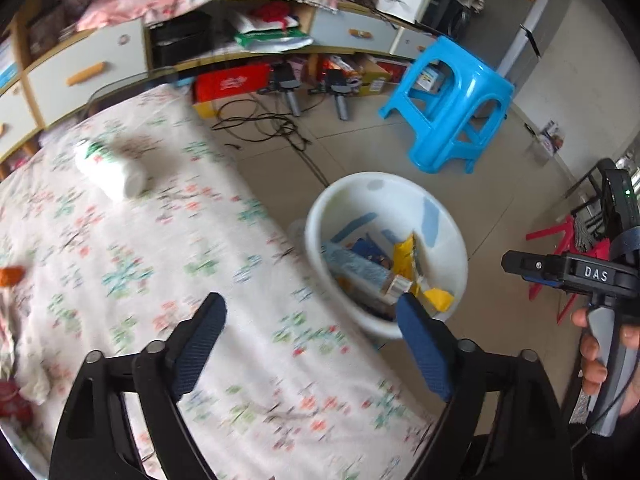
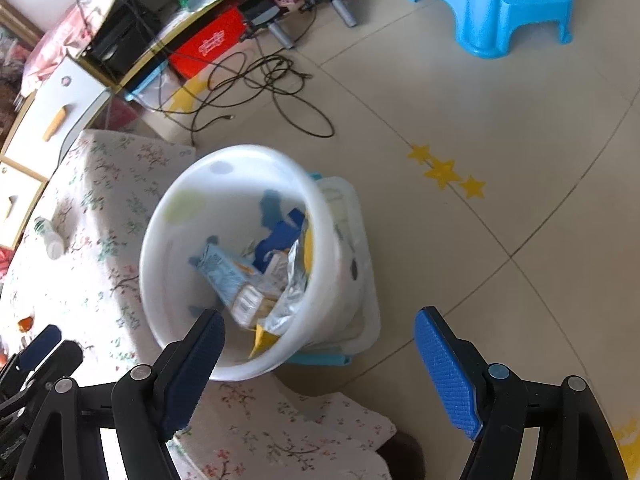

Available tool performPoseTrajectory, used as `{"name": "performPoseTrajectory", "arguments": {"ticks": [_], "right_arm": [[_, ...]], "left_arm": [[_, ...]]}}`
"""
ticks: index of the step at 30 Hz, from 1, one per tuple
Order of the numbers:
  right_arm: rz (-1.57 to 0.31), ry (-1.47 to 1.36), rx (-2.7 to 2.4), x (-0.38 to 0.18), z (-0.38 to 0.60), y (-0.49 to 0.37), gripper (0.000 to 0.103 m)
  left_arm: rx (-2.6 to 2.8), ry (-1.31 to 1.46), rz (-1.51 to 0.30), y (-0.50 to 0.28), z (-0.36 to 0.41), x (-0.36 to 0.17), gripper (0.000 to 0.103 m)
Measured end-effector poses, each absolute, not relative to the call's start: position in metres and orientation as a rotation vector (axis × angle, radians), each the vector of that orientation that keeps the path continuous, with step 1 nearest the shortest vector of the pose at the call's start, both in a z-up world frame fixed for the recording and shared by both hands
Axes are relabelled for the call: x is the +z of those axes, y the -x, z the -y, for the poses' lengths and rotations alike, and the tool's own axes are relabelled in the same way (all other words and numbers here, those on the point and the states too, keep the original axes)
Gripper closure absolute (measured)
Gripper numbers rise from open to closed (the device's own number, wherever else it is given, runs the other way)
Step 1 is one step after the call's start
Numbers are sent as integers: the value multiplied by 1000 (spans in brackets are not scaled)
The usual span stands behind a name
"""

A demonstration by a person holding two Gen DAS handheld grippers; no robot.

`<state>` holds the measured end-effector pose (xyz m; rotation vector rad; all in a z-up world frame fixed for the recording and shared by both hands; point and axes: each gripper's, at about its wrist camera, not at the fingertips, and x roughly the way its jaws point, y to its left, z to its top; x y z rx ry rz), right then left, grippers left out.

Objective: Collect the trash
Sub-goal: 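Reach the left tool to the red can while the right tool reaches the white AD bottle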

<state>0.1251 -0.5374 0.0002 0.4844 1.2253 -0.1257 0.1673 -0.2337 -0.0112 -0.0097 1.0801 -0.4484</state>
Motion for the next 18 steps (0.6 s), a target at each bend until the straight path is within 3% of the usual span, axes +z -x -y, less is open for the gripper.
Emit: {"name": "performPoseTrajectory", "arguments": {"ticks": [18], "right_arm": [[-1242,-286,53,13,410,-147,20]], "left_arm": [[-130,20,-1033,-104,27,32,7]]}}
